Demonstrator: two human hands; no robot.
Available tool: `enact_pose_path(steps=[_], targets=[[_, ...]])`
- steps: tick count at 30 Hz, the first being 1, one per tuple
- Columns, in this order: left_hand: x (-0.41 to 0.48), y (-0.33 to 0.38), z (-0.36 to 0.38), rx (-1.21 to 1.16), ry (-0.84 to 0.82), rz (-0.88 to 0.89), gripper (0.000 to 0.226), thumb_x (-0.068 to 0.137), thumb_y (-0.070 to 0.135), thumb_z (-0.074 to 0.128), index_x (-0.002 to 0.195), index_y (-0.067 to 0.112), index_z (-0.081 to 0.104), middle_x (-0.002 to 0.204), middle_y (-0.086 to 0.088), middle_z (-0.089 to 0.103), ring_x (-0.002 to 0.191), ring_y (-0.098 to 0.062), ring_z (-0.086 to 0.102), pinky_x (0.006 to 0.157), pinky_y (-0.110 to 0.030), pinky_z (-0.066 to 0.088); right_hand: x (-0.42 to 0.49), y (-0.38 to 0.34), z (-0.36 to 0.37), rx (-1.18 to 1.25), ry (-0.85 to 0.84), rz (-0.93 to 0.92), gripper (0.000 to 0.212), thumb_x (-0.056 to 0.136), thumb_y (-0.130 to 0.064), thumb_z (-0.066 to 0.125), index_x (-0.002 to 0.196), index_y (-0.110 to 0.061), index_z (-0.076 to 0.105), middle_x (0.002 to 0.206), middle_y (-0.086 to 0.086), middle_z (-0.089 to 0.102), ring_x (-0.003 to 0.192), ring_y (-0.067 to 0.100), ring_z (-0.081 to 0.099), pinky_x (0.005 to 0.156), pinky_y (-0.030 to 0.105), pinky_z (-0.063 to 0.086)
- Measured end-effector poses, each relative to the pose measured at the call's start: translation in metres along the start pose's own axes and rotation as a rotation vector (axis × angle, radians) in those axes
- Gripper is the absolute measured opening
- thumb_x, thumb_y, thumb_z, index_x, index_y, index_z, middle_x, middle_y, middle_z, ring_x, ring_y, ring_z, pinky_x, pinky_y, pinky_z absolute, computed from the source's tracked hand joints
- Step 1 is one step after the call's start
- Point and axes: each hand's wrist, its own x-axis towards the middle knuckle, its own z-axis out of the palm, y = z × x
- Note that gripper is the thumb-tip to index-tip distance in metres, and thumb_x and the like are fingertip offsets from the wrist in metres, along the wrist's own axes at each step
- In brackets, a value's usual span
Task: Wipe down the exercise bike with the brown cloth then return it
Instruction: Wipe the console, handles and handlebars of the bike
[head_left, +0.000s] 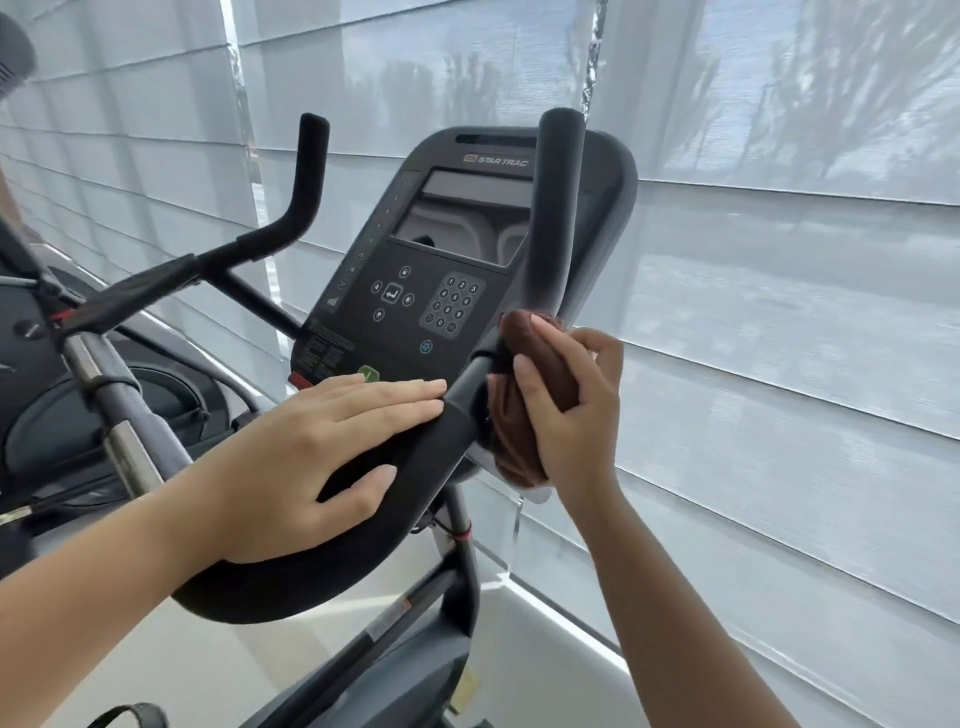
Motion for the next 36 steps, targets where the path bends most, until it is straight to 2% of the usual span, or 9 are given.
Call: enact_pose_path(steps=[6, 11, 15, 20, 24, 27, 31, 34, 36], targets=[[-0.001, 0.002, -0.001, -0.014, -0.005, -0.019, 0.049, 0.085, 0.029, 0.037, 0.132, 0.016, 0.044, 0.141, 0.006, 0.039, 0.128, 0.001, 0.031, 0.109, -0.018, 0.014, 0.014, -0.008, -0.014, -0.173, -0.105, -0.208, 0.032, 0.079, -0.015, 0.068, 0.111, -0.012, 0.065, 0.109, 0.008, 0.046, 0.102, 0.004, 0.045, 0.096, 0.012, 0.035], [-0.004, 0.001, 0.000, -0.035, 0.009, -0.035, 0.050, 0.086, 0.032, 0.035, 0.133, 0.019, 0.043, 0.142, 0.011, 0.036, 0.129, 0.003, 0.030, 0.110, -0.018, 0.012, 0.051, -0.003, -0.008, -0.201, -0.005, -0.062, 0.033, 0.083, -0.011, 0.065, 0.116, -0.009, 0.062, 0.119, 0.015, 0.050, 0.112, 0.017, 0.049, 0.102, 0.018, 0.036], [-0.005, -0.001, 0.002, -0.061, -0.003, -0.039, 0.051, 0.087, 0.035, 0.033, 0.135, 0.022, 0.041, 0.143, 0.014, 0.034, 0.130, 0.004, 0.027, 0.110, -0.018, 0.011, 0.004, -0.012, 0.003, -0.101, 0.032, 0.000, 0.033, 0.083, -0.011, 0.064, 0.116, -0.010, 0.062, 0.114, 0.011, 0.055, 0.110, 0.008, 0.050, 0.102, 0.022, 0.038], [-0.005, -0.003, 0.003, -0.063, -0.005, -0.021, 0.053, 0.086, 0.037, 0.030, 0.136, 0.019, 0.038, 0.144, 0.011, 0.032, 0.131, 0.002, 0.026, 0.110, -0.023, 0.013, -0.037, -0.027, -0.009, -0.091, -0.135, -0.107, 0.032, 0.082, -0.021, 0.063, 0.113, -0.016, 0.064, 0.109, 0.005, 0.058, 0.109, 0.007, 0.053, 0.096, 0.019, 0.040], [-0.006, -0.004, 0.003, -0.081, -0.007, -0.015, 0.055, 0.086, 0.039, 0.028, 0.137, 0.019, 0.037, 0.145, 0.011, 0.030, 0.132, 0.001, 0.025, 0.112, -0.028, 0.015, 0.013, -0.025, -0.013, -0.106, 0.021, 0.065, 0.026, 0.084, -0.014, 0.063, 0.110, -0.017, 0.064, 0.098, -0.007, 0.056, 0.096, -0.004, 0.051, 0.091, 0.012, 0.038], [-0.006, -0.004, 0.004, -0.085, 0.005, -0.007, 0.055, 0.086, 0.039, 0.028, 0.136, 0.018, 0.038, 0.145, 0.008, 0.032, 0.132, -0.004, 0.028, 0.111, -0.027, 0.016, 0.023, -0.028, -0.004, -0.106, 0.029, 0.176, 0.027, 0.085, -0.012, 0.063, 0.112, -0.015, 0.064, 0.101, 0.006, 0.055, 0.091, -0.008, 0.051, 0.090, 0.009, 0.038], [-0.006, -0.005, 0.004, -0.092, 0.019, 0.021, 0.057, 0.085, 0.038, 0.028, 0.134, 0.012, 0.042, 0.143, 0.001, 0.037, 0.129, -0.010, 0.033, 0.107, -0.021, 0.015, -0.034, -0.050, 0.006, -0.044, 0.044, 0.248, 0.027, 0.083, -0.019, 0.065, 0.109, -0.024, 0.066, 0.102, 0.005, 0.058, 0.099, 0.003, 0.056, 0.094, 0.020, 0.043], [-0.006, -0.004, 0.003, -0.107, 0.049, 0.041, 0.056, 0.084, 0.036, 0.031, 0.130, 0.007, 0.047, 0.139, -0.005, 0.044, 0.125, -0.017, 0.041, 0.104, -0.021, 0.019, -0.073, -0.074, 0.015, 0.099, 0.130, 0.332, 0.026, 0.081, -0.023, 0.062, 0.106, -0.026, 0.067, 0.101, 0.005, 0.061, 0.100, 0.011, 0.061, 0.092, 0.026, 0.047], [-0.007, -0.005, 0.003, -0.124, 0.065, 0.045, 0.055, 0.084, 0.036, 0.032, 0.128, 0.006, 0.050, 0.137, -0.007, 0.047, 0.123, -0.020, 0.044, 0.104, -0.023, 0.023, -0.086, -0.088, 0.016, 0.046, 0.128, 0.315, 0.027, 0.080, -0.023, 0.062, 0.106, -0.025, 0.067, 0.100, 0.004, 0.061, 0.098, 0.009, 0.061, 0.089, 0.022, 0.047]])
